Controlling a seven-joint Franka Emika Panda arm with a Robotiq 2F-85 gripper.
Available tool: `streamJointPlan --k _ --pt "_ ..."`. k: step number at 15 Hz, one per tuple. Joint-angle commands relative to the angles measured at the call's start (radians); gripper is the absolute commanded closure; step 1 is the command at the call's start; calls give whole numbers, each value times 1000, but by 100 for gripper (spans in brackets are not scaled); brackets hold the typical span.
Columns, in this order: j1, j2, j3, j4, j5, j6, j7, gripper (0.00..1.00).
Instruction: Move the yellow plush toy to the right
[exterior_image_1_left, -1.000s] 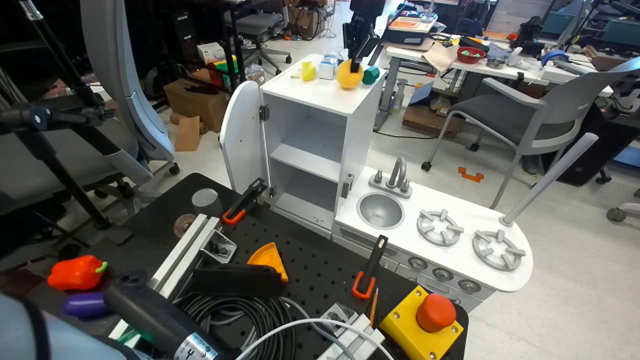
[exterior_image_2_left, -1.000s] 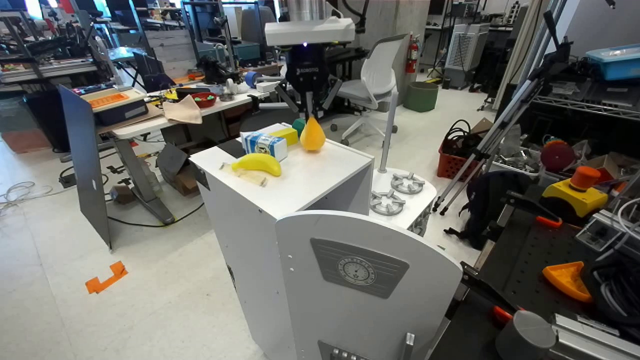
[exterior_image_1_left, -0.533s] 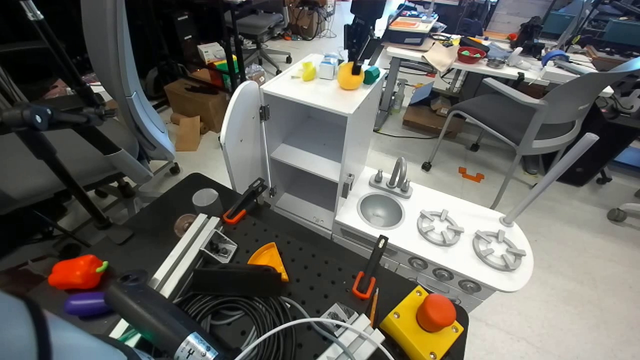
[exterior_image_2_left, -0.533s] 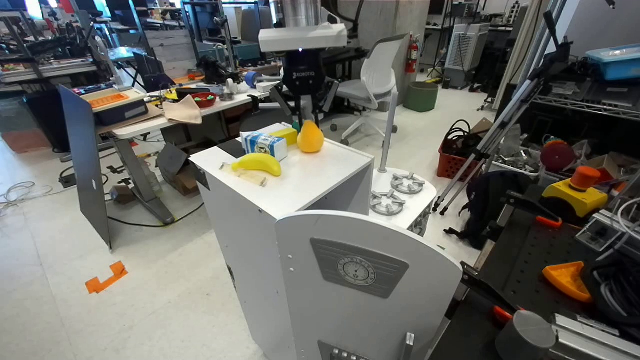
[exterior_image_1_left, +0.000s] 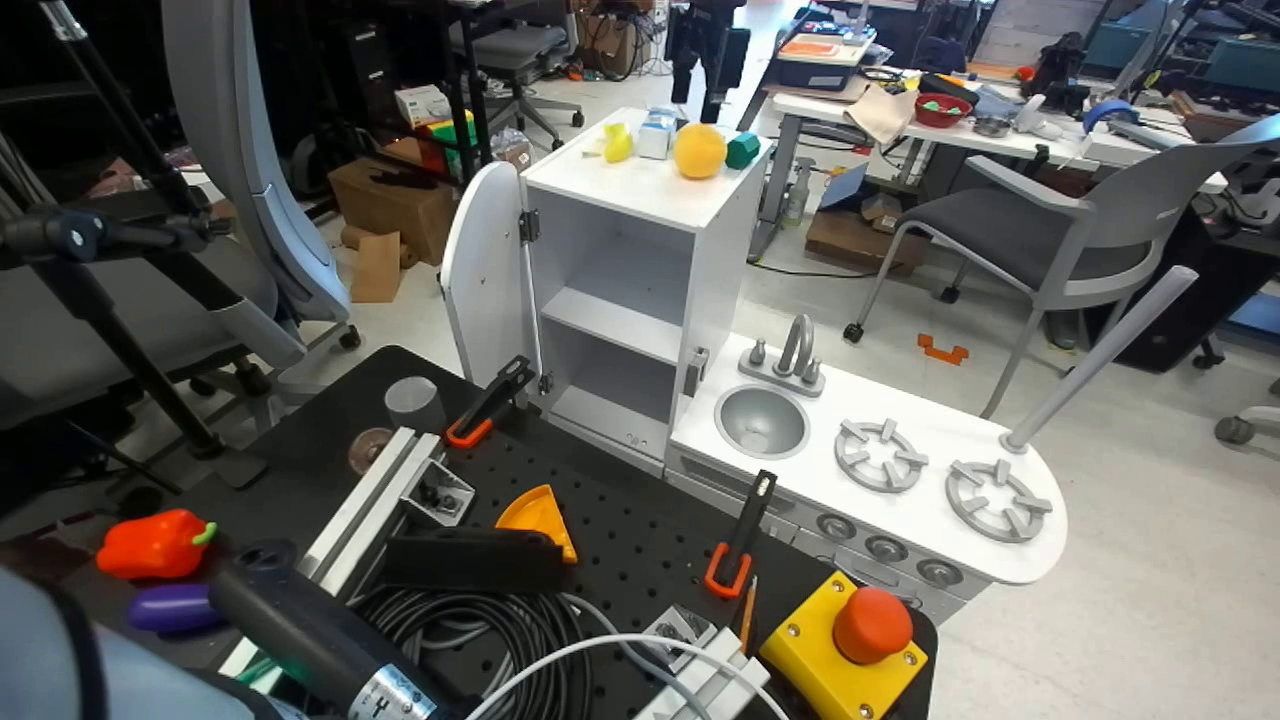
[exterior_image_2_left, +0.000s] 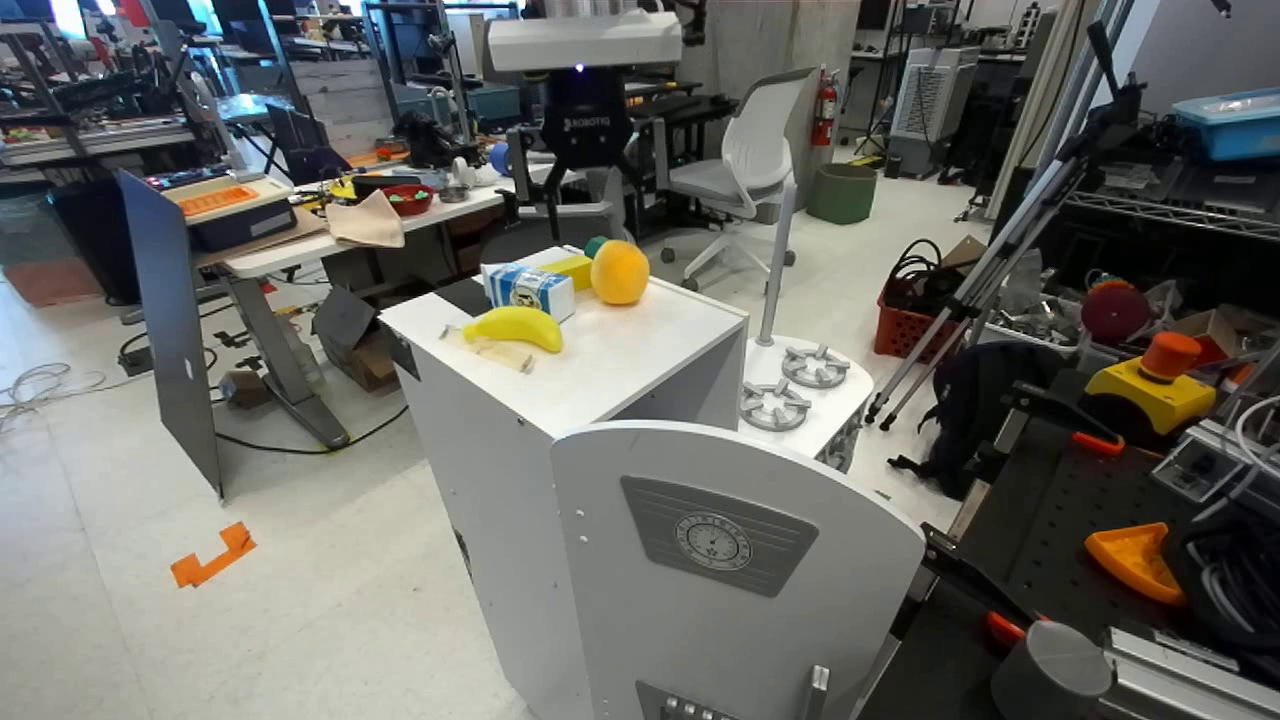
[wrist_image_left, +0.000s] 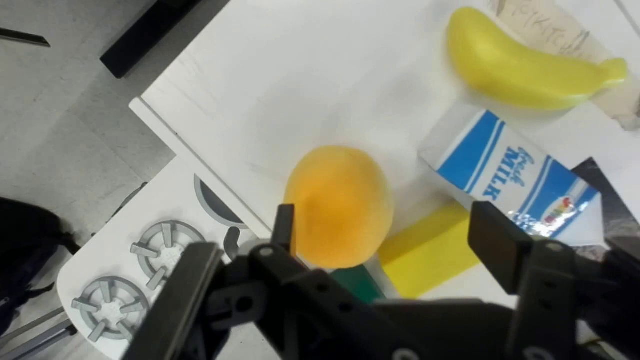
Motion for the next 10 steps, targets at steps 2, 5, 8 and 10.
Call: streamJointPlan --k 2,5,8,10 --pt "45 -176 -16 -214 -71 104 26 0" --pt "30 -138 6 -153 -68 66 13 0" --pt "30 -181 7 -206 -72 71 15 0" --pt "30 -183 6 -216 -72 78 15 0"
